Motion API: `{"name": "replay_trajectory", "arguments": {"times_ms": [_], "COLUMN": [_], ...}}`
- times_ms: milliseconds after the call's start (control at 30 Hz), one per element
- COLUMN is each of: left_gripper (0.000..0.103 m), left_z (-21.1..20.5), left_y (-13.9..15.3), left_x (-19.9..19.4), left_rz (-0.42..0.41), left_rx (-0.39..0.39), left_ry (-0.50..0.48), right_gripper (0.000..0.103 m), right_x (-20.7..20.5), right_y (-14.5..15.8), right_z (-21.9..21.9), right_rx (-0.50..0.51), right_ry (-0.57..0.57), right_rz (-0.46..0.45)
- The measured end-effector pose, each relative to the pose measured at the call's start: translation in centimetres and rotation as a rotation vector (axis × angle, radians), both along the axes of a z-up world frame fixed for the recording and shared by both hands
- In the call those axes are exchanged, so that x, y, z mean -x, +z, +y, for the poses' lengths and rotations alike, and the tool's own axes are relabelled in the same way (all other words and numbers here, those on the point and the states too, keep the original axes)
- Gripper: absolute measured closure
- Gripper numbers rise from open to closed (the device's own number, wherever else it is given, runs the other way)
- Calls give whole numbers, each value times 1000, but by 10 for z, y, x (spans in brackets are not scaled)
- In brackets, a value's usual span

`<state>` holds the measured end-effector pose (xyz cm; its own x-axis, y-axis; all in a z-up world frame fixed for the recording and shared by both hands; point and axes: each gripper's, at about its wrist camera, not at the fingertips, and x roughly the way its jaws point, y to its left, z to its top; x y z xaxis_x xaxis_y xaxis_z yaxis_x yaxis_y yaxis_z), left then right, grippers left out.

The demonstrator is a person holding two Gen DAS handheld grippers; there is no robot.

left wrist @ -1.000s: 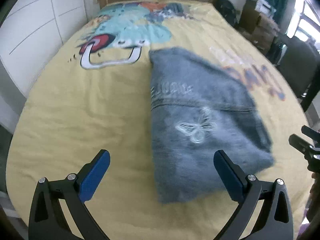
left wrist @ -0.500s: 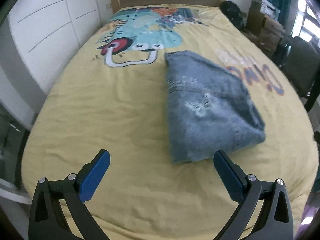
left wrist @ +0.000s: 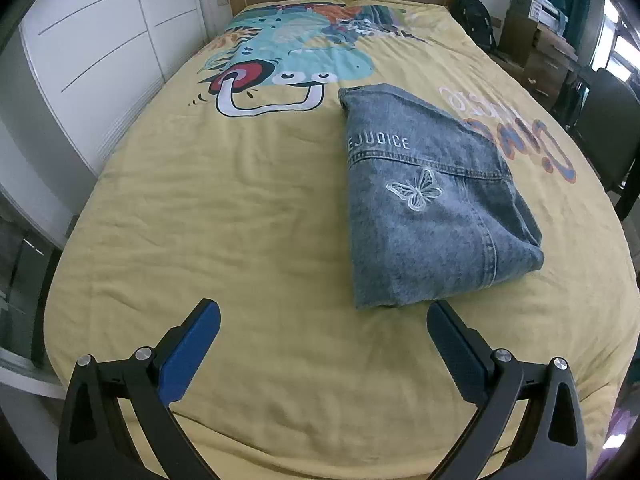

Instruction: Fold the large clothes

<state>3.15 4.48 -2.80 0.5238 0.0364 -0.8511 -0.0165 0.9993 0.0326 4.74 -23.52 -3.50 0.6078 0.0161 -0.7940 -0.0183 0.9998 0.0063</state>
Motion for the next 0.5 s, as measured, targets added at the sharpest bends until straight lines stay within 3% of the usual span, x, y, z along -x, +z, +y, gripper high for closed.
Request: {"name": "replay_trajectory", "arguments": {"times_ms": [500], "left_gripper": [1], "left_z": [-1], "left_y": [-3], "left_x": [0], "left_rz": [17], "left_rx": [-18], "left_ry": [-2], "right_gripper": [1], "right_x": [2], "right_y": [-1], "right_z": [-2], "right_rx": [-16], "right_ry": [-4], "right_rz": [11]}}
